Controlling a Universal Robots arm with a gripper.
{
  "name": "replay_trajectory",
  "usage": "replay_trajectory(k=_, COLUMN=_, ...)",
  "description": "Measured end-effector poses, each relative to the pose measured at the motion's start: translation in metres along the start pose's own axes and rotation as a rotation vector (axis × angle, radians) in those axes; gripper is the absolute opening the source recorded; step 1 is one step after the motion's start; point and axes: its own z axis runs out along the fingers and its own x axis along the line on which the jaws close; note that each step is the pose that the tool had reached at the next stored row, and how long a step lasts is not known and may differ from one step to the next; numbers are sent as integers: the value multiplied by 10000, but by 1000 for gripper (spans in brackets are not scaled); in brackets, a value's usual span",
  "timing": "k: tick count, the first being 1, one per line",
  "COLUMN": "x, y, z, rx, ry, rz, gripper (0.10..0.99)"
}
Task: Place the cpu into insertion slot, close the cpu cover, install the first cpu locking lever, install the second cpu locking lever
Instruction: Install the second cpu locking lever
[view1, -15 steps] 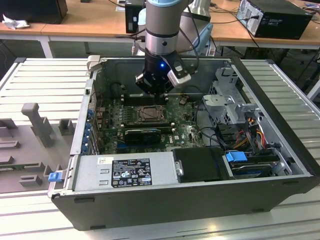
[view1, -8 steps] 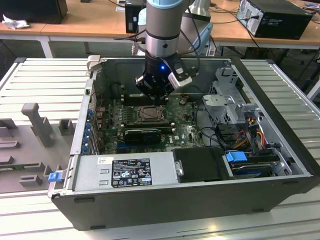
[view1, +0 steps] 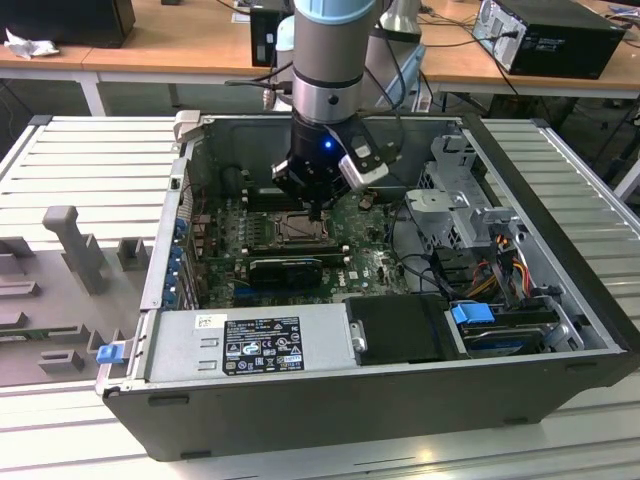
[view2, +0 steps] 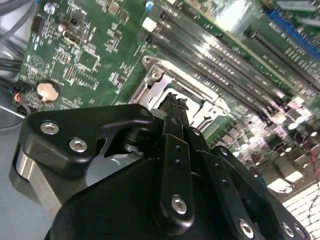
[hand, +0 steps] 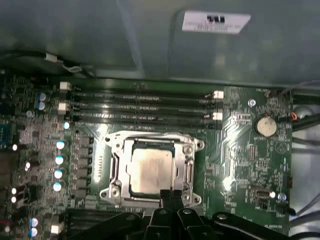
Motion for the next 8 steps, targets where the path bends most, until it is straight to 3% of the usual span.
replay_trajectory(k=2, x=2, y=-53, z=0, rx=-275, ry=3, rz=-9, gripper=106)
replay_trajectory(k=5, x=8, y=-123, z=10, rx=-360, ry=2, rz=-40, gripper=106)
replay_trajectory(k=8, x=27, y=-198, z=15, rx=-381, ry=8, rz=-120, gripper=106)
